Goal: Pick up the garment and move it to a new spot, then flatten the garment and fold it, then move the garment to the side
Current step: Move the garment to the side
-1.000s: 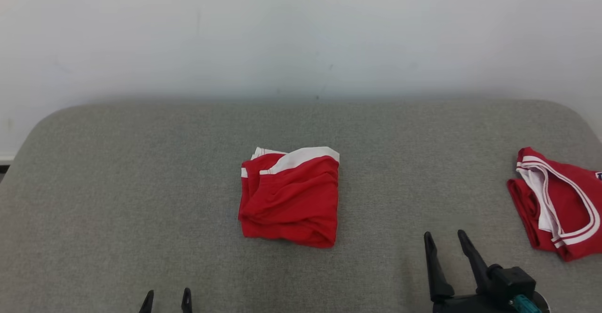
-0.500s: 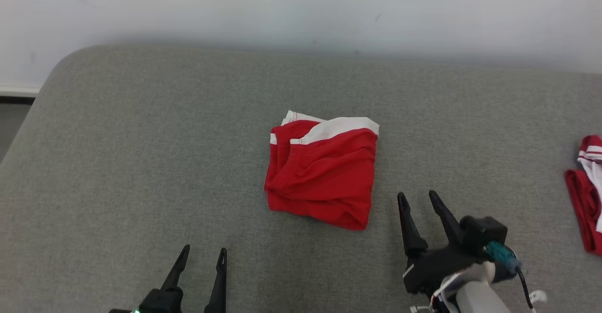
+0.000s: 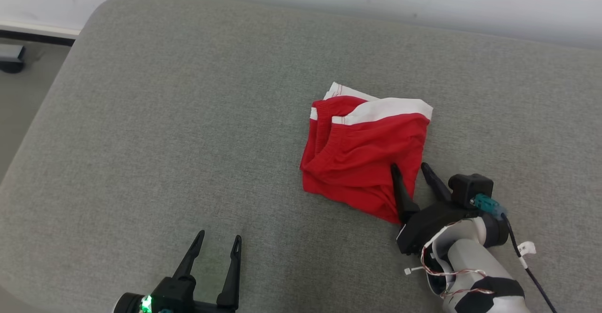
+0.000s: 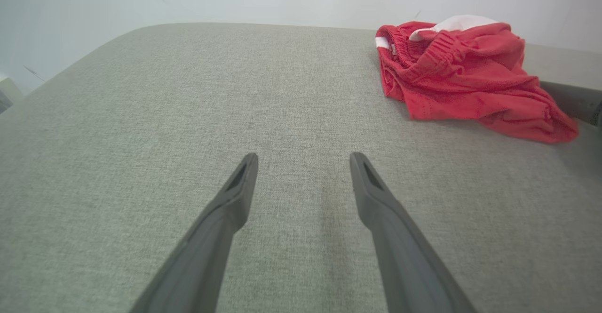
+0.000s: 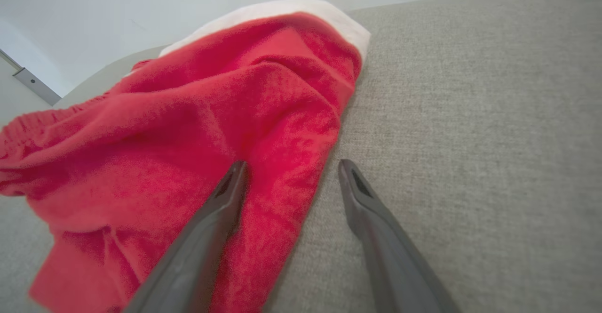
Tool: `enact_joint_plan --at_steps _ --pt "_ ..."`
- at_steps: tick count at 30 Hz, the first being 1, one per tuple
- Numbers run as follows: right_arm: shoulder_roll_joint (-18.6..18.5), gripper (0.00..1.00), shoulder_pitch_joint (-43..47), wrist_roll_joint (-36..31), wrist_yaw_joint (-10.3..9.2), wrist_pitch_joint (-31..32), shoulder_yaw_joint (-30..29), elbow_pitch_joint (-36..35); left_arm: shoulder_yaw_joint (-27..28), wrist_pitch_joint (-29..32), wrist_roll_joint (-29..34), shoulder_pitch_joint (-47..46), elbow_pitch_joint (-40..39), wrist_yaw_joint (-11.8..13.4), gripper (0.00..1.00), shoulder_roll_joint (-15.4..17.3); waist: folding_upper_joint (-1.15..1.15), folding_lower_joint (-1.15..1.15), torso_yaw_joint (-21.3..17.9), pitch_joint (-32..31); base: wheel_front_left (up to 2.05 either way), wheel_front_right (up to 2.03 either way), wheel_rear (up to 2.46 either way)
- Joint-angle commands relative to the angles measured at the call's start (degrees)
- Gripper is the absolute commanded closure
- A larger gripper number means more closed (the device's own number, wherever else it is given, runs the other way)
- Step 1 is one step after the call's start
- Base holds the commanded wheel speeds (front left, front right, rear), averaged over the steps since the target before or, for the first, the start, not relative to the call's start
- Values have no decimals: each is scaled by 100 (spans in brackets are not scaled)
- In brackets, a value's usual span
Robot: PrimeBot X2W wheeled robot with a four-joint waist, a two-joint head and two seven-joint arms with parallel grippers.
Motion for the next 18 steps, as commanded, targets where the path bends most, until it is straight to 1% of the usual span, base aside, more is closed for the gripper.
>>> enact_joint_plan --at_steps 1,2,3,4,7,10,14,15,18 --pt "14 0 -78 165 14 82 143 272 -24 -16 -28 -90 -12 35 0 -4 -1 -1 142 116 0 0 0" --pt "22 29 -111 226 15 90 217 390 -31 -16 -30 -94 -6 43 0 -3 -1 -1 146 112 0 0 0" --pt "29 75 -121 279 15 83 287 475 -33 -16 -26 -93 2 51 0 -4 -1 -1 145 100 0 0 0" --pt "37 100 -126 317 17 74 367 551 -20 -16 -18 -81 9 63 0 -3 -1 -1 134 76 0 0 0" --pt "36 100 -133 368 19 24 497 644 23 -16 -2 -27 13 75 0 -5 -1 -1 44 -22 0 0 0" --pt "16 100 -61 421 14 -8 491 644 70 -16 34 38 36 54 0 -3 -1 -1 -143 -165 0 0 0" --pt "-9 100 112 365 12 -18 356 410 128 -16 101 125 70 18 0 -4 -1 -1 -575 -379 0 0 0" --pt "-9 100 112 365 12 -18 356 410 128 -16 101 125 70 18 0 -4 -1 -1 -575 -379 0 0 0" --pt "-12 100 307 284 7 -21 204 249 149 -16 140 146 91 -31 0 -3 -1 -1 -983 -517 0 0 0"
